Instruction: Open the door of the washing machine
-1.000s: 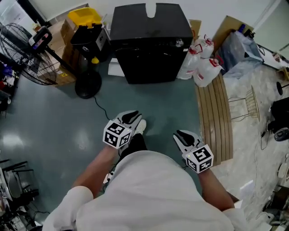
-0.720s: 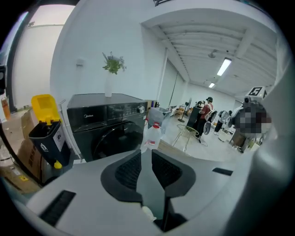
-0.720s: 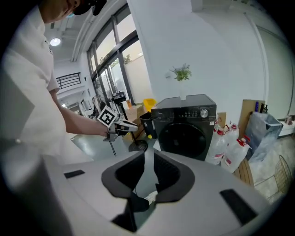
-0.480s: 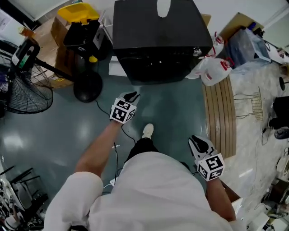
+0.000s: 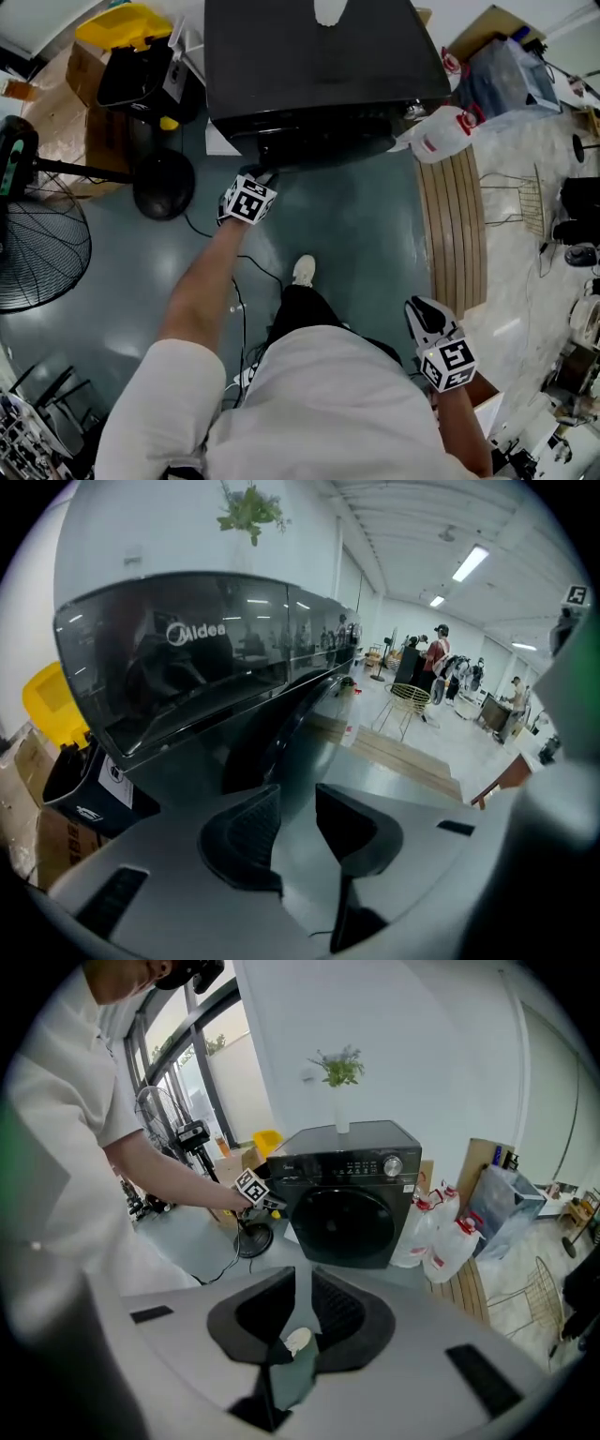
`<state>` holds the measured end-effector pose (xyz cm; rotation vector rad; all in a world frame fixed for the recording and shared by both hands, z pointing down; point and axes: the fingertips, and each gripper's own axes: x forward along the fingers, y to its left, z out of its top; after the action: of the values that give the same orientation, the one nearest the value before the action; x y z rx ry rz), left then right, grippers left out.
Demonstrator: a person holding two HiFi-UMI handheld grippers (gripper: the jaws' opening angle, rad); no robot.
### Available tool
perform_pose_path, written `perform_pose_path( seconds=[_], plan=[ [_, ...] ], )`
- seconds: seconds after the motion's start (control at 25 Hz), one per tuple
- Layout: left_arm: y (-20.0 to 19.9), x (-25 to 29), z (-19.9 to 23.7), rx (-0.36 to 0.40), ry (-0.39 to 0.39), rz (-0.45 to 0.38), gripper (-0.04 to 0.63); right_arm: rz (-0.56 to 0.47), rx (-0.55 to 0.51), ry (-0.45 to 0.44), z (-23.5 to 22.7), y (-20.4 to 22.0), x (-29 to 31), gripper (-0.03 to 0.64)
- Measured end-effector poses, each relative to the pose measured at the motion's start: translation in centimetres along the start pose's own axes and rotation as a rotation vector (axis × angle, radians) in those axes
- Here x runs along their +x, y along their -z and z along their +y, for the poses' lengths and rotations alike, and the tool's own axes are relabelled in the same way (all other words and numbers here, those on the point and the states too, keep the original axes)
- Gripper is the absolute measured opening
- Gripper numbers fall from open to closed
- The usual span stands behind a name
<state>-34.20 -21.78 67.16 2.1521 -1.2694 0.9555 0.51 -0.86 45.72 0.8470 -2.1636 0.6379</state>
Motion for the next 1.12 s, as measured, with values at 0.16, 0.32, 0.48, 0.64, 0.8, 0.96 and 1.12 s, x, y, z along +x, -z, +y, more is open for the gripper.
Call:
perform_pose_path(
  seconds=[0.16, 0.32, 0.48, 0.64, 0.8, 0.96, 1.12],
  plan=[
    [0.6, 3.1, 2.0, 0.016, 0.010, 0.056, 0.121, 0.042, 0.009, 0.013, -0.3, -0.2, 0.9, 0.066],
    [0.6, 5.4, 3.5, 0.050, 0.014, 0.097, 0.130, 0.080, 0.037, 0.022, -0.6, 0.0, 1.4, 0.063],
    [1.0, 7.2, 4.2, 0.098, 0.027, 0.139, 0.132, 0.106, 0.062, 0.031, -0.9, 0.5, 1.7, 0.063],
    [1.3, 8.4, 4.0, 0.131, 0.055, 0.166, 0.132, 0.117, 0.081, 0.036, -1.3, 0.6, 1.9, 0.063],
    [1.4, 9.0, 3.5, 0.172, 0.083, 0.181, 0.124, 0.119, 0.097, 0.037, -1.3, 1.0, 1.8, 0.061],
    [1.5, 9.1, 3.5, 0.171, 0.081, 0.185, 0.121, 0.118, 0.108, 0.041, -1.0, 1.4, 1.8, 0.060],
    [1.7, 9.0, 3.5, 0.162, 0.071, 0.192, 0.117, 0.110, 0.112, 0.043, -0.7, 1.7, 1.8, 0.055]
  ],
)
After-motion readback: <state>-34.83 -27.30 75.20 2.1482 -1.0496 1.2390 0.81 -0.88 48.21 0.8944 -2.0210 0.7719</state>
